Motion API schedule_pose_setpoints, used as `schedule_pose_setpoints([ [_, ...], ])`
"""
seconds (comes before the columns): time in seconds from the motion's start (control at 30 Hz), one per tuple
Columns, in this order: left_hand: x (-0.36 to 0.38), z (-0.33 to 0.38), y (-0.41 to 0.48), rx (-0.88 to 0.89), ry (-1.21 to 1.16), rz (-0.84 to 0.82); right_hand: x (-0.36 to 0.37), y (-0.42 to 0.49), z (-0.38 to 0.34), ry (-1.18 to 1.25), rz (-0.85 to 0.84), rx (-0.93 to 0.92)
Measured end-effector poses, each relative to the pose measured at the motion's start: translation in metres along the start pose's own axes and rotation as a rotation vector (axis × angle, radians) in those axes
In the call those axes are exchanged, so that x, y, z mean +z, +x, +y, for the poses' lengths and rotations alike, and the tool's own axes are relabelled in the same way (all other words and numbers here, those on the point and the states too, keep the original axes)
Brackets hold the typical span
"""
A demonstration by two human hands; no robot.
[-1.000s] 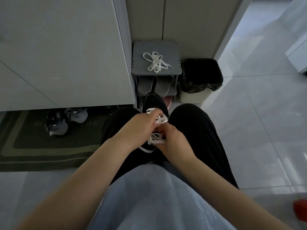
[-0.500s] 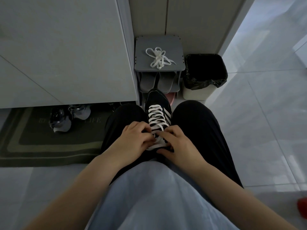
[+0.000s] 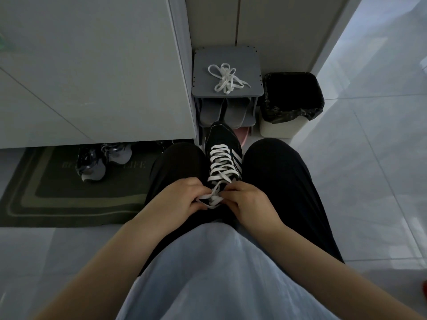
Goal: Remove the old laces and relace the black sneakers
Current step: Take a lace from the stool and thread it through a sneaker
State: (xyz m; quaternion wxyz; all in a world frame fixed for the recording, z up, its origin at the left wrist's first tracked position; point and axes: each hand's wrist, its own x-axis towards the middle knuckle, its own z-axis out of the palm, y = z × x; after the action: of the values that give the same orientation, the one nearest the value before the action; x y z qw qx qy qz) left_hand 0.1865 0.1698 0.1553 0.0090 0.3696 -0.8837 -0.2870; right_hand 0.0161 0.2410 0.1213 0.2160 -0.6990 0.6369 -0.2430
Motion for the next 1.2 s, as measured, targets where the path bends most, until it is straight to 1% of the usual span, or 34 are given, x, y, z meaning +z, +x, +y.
schedule_pose_setpoints([
  [0.1,-0.004,0.009,0.008,-0.024,-0.104,-0.029,-0.008,0.008,-0.002,-0.055,-0.146,0.117],
  [0.17,-0.003,0.014,0.014,-0.029,-0.202,0.001,-0.01,0.017,-0.006,-0.116,-0.203,0.142],
  [0.23,0.001,0.017,0.018,-0.029,-0.288,0.05,-0.012,0.022,-0.009,-0.121,-0.228,0.159],
  [0.3,0.006,0.017,0.021,-0.031,-0.342,0.131,-0.015,0.019,-0.007,-0.016,-0.196,0.2],
  [0.37,0.01,0.018,0.023,-0.044,-0.39,0.229,-0.023,0.01,-0.004,0.158,-0.1,0.267],
  [0.43,0.016,0.02,0.028,-0.056,-0.389,0.304,-0.031,0.0,0.001,0.251,0.004,0.329],
  [0.5,0.023,0.023,0.032,-0.063,-0.274,0.352,-0.036,-0.008,0.005,0.282,0.086,0.368],
  [0.6,0.031,0.027,0.039,-0.09,0.019,0.392,-0.036,-0.009,0.004,0.326,0.136,0.329],
  [0.63,0.034,0.028,0.04,-0.102,0.095,0.373,-0.033,-0.008,0.003,0.323,0.127,0.301],
  [0.67,0.034,0.031,0.041,-0.113,0.137,0.3,-0.03,-0.008,0.003,0.287,0.111,0.273],
  [0.73,0.036,0.03,0.037,-0.076,0.13,0.17,-0.021,-0.008,0.004,0.161,0.106,0.206],
  [0.8,0.035,0.025,0.025,0.018,0.066,0.103,-0.014,-0.007,0.005,0.053,0.171,0.104],
  [0.87,0.032,0.017,0.011,0.074,-0.016,0.17,-0.009,-0.007,0.004,-0.038,0.238,0.016],
  [0.9,0.032,0.009,0.005,0.06,-0.055,0.238,-0.007,-0.006,0.003,-0.077,0.209,0.009],
  [0.97,0.032,0.001,-0.002,0.02,-0.058,0.304,-0.006,-0.002,-0.001,-0.129,0.019,0.082],
  [1.03,0.03,0.0,0.001,0.036,0.08,0.301,-0.005,0.003,-0.001,-0.214,-0.181,0.132],
  [1.1,0.028,0.008,0.011,0.052,0.208,0.273,-0.011,0.006,-0.001,-0.18,-0.295,0.157],
  [1.13,0.027,0.014,0.016,0.047,0.254,0.242,-0.017,0.007,-0.001,-0.112,-0.288,0.166],
  [1.17,0.028,0.019,0.021,0.051,0.301,0.201,-0.024,0.009,0.0,-0.03,-0.225,0.177],
  [1.2,0.03,0.023,0.025,0.029,0.328,0.131,-0.031,0.01,0.003,0.036,-0.12,0.191],
])
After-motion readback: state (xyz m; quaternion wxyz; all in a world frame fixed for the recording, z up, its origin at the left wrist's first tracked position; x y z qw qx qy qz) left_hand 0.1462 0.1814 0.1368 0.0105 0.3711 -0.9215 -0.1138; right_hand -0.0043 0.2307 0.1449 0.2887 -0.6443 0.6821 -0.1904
